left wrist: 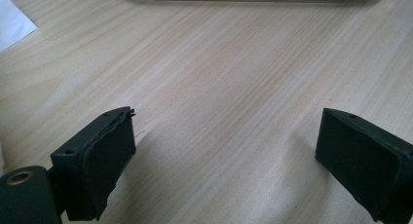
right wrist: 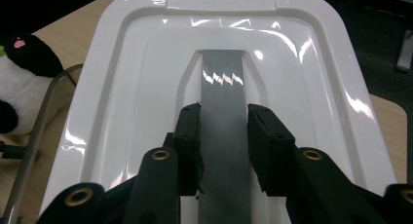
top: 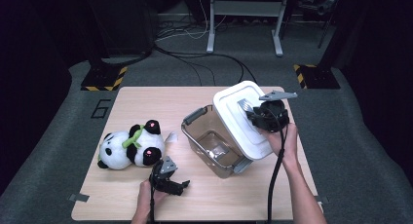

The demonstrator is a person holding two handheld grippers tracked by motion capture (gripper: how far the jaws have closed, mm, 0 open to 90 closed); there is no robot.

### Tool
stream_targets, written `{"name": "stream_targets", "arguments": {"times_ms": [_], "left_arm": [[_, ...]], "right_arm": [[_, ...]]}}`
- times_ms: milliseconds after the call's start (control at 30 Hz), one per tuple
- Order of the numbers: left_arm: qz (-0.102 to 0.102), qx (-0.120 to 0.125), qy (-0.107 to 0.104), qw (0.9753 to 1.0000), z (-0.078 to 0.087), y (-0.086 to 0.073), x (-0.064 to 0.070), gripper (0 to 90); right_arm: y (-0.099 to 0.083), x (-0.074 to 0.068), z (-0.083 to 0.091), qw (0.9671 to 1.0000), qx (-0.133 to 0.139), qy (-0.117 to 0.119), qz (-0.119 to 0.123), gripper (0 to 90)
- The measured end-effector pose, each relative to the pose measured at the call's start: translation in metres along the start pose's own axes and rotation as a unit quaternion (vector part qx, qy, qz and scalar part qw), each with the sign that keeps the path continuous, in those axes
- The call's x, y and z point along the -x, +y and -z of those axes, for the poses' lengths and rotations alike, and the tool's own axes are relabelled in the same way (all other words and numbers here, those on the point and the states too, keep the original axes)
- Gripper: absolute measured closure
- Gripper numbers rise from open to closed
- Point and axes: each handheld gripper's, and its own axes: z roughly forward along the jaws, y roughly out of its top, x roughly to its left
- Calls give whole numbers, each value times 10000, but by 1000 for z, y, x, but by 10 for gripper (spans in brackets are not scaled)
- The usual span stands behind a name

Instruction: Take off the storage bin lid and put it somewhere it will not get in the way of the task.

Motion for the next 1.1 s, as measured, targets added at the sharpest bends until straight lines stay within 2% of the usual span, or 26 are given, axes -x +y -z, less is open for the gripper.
{"name": "stream_targets", "arguments": {"times_ms": [267, 567, 1100], "left_arm": [[-23, -29, -12, 10000, 0, 0, 0, 46], [-32, -52, -24, 10000, 0, 0, 0, 36], [21, -39, -12, 10000, -1, 0, 0, 36]], "right_arm": [[-7, 21, 10, 9995, 46, -222, -203, 670], [-16, 37, 11, 9984, -26, -429, -367, 670], [-39, 68, 14, 9938, -125, -807, -756, 671]]}}
